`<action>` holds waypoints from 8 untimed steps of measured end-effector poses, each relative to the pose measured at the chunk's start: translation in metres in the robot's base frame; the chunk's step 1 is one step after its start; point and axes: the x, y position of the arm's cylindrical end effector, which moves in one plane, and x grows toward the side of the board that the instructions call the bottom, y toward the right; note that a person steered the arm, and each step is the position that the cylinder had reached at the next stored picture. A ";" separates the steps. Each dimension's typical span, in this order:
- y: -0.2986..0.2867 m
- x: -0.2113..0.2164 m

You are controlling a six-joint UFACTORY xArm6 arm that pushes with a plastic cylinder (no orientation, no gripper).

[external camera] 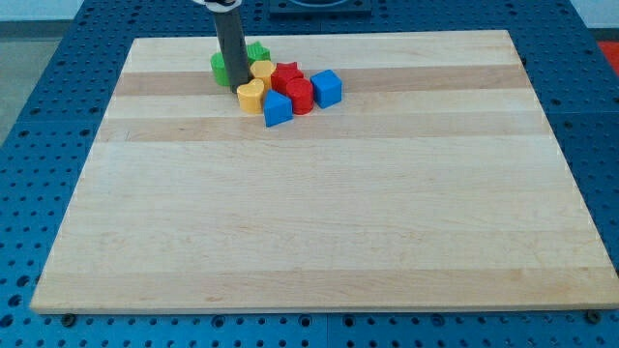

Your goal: Slightly push the blue triangle into the yellow heart

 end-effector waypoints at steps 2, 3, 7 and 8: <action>-0.070 0.024; -0.082 0.067; 0.108 0.086; 0.079 0.078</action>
